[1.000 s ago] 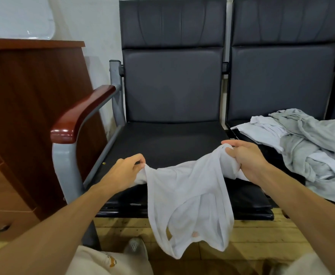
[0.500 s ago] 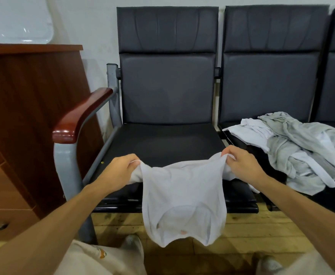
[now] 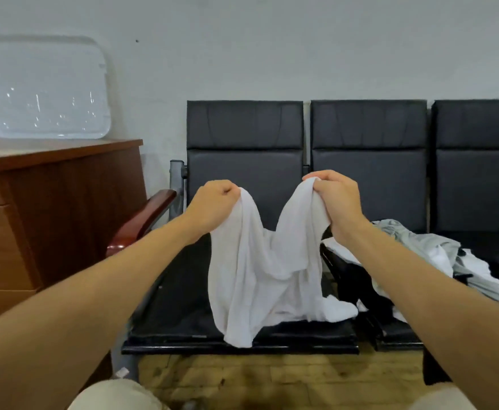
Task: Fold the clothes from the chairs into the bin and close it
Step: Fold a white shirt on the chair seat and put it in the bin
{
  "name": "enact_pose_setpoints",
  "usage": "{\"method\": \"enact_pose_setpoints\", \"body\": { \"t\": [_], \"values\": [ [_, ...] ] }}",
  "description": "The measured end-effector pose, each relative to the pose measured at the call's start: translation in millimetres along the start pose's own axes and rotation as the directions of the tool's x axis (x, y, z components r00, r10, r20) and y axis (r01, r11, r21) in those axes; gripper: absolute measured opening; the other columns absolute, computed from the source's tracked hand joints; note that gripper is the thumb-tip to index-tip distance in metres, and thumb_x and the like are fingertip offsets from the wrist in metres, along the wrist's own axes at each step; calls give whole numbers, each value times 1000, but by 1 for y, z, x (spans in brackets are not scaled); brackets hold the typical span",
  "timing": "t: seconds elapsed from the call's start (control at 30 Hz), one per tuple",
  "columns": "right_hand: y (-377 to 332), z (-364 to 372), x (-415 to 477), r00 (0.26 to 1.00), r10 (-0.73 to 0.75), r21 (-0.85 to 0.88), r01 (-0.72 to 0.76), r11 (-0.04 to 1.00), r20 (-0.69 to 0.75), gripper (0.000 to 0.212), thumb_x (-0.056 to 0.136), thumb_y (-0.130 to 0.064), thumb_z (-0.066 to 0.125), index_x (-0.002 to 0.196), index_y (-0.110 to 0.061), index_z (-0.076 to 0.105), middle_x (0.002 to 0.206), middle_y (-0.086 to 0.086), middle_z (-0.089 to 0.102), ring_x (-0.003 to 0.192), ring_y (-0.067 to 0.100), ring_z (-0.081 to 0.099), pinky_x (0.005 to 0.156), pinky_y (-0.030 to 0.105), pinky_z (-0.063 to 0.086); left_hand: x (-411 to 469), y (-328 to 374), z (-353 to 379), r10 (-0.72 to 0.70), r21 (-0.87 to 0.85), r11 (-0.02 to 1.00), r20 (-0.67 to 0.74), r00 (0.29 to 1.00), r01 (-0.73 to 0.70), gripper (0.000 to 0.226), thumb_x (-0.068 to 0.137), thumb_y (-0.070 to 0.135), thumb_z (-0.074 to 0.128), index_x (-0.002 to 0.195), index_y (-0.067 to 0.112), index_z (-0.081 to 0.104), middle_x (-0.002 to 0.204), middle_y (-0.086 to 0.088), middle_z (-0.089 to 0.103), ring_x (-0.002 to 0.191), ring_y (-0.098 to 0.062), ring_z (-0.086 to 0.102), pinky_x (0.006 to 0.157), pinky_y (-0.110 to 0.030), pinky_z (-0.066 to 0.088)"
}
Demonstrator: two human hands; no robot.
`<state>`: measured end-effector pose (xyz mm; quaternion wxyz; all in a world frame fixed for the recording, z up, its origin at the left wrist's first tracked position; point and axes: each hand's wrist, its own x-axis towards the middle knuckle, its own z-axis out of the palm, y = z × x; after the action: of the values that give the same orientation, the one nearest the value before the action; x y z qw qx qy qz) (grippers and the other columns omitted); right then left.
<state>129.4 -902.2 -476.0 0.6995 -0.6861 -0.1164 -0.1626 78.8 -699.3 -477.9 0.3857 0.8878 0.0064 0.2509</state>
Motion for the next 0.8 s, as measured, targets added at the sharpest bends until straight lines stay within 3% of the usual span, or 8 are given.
{"method": "enact_pose_setpoints", "body": {
  "t": [0.07,0.23,0.37,0.47,0.57,0.63,0.7,0.8],
  "values": [
    [-26,-2,2,999,1,93,4,996,-52,25,82,1,53,76,-15,71,80,-1,68,78,17,61,69,29,53,3,28,-16,15,-66,998,-36,999,-17,25,101,22,41,93,14,63,85,9,57,79,-6,51,68,-16,37],
    [-78,-14,-2,990,105,375,-63,925,-91,26,82,-2,56,70,-19,71,76,-1,69,76,21,63,71,33,53,-4,75,-47,-46,-308,951,-31,998,34,22,99,21,46,86,15,63,85,0,58,82,-17,52,71,-25,41],
    [-91,-20,-6,988,95,397,-38,917,-124,28,82,-1,54,71,-20,72,78,0,69,76,21,62,72,33,52,-19,88,-52,-101,-404,910,-4,995,91,25,100,21,47,81,22,63,93,-1,61,97,-24,57,89,-35,47],
    [-77,-25,-6,988,-3,135,25,991,-157,31,85,-1,47,80,-19,71,81,-4,66,77,16,59,63,26,47,-26,88,-53,-150,-484,867,-23,988,121,28,101,19,45,78,22,61,89,-2,61,91,-24,58,94,-39,47],
    [-44,-37,-5,979,-141,-232,103,967,-150,31,86,-3,42,91,-18,68,87,-1,65,80,17,57,59,27,42,-25,65,-52,-134,-307,946,-77,988,104,24,101,21,41,91,17,62,95,-1,59,89,-19,54,80,-32,45],
    [-17,-46,-5,970,-221,-417,162,894,-98,30,88,-5,40,96,-16,66,90,4,66,76,19,56,58,28,41,-22,38,-47,-142,-228,966,-95,985,117,22,102,20,38,103,16,60,100,-3,58,89,-17,53,72,-27,43],
    [10,-53,-4,962,-268,-595,188,781,-47,29,91,-5,40,100,-16,66,93,8,67,81,25,57,70,34,45,-21,8,-38,-184,-191,968,-105,977,162,21,103,18,37,105,13,58,98,-4,57,81,-13,51,64,-25,41],
    [43,-60,-3,960,-272,-825,210,525,71,30,93,-6,43,103,-18,68,98,7,69,97,30,54,87,38,32,-20,-39,-21,-192,-5,981,-120,974,193,19,103,13,40,98,9,58,98,-9,57,85,-17,51,75,-29,35]
  ]
}}
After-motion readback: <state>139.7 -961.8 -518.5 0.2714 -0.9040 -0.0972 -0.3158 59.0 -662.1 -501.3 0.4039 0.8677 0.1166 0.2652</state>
